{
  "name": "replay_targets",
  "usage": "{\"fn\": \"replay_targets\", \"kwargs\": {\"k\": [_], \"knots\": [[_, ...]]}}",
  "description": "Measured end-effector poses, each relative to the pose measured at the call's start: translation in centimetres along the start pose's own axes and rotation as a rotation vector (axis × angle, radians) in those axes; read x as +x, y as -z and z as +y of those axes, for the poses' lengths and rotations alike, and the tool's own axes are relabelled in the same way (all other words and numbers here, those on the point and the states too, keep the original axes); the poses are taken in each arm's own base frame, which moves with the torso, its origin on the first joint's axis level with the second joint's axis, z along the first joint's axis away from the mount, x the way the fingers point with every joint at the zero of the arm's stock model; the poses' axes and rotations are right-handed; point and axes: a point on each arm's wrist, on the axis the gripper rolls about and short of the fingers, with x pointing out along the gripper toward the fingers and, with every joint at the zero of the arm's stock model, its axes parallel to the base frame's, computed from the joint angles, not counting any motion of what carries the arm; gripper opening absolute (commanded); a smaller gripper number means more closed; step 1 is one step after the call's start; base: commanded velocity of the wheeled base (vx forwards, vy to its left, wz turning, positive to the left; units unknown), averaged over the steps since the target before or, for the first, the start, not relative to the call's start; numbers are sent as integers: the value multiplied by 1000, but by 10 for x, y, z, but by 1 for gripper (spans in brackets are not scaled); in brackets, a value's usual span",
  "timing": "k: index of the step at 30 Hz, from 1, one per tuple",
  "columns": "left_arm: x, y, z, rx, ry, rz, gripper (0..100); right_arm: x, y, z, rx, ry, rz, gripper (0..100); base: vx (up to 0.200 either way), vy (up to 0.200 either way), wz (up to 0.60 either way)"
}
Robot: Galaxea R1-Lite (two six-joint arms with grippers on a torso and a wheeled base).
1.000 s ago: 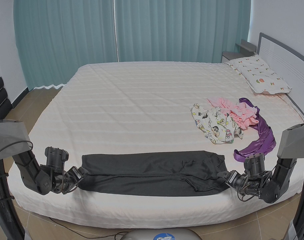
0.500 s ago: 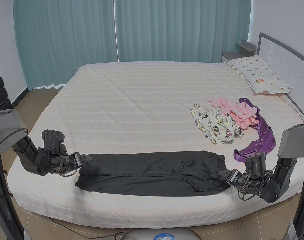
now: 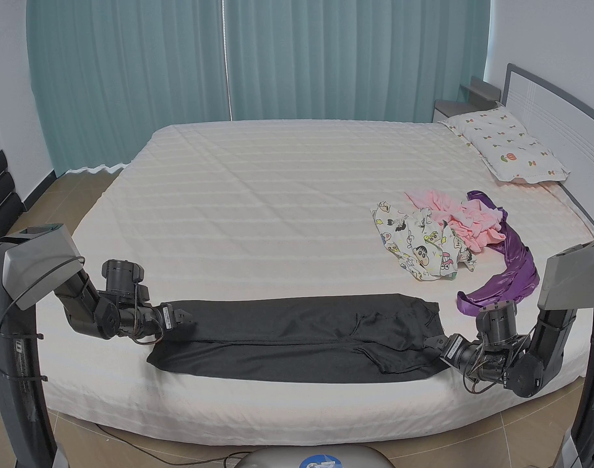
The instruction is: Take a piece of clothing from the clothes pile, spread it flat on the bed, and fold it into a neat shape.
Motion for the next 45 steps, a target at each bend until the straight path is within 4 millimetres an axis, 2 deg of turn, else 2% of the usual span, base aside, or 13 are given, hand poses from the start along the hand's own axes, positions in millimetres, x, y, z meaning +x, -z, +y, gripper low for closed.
{"fn": "replay_targets", "kwargs": {"k": [17, 18, 29, 45], "knots": [[18, 11, 8, 23, -6, 41, 100, 0, -1, 1, 2, -22, -2, 100, 0, 0, 0], [19, 12, 8, 22, -5, 42, 0, 0, -1, 1, 2, -24, -1, 100, 0, 0, 0], [16, 19, 10, 12, -11, 66, 0, 0, -1, 1, 3, -23, 1, 100, 0, 0, 0], [-12, -6, 19, -11, -36, -20, 0, 0, -2, 0, 8, -22, -2, 100, 0, 0, 0]]}}
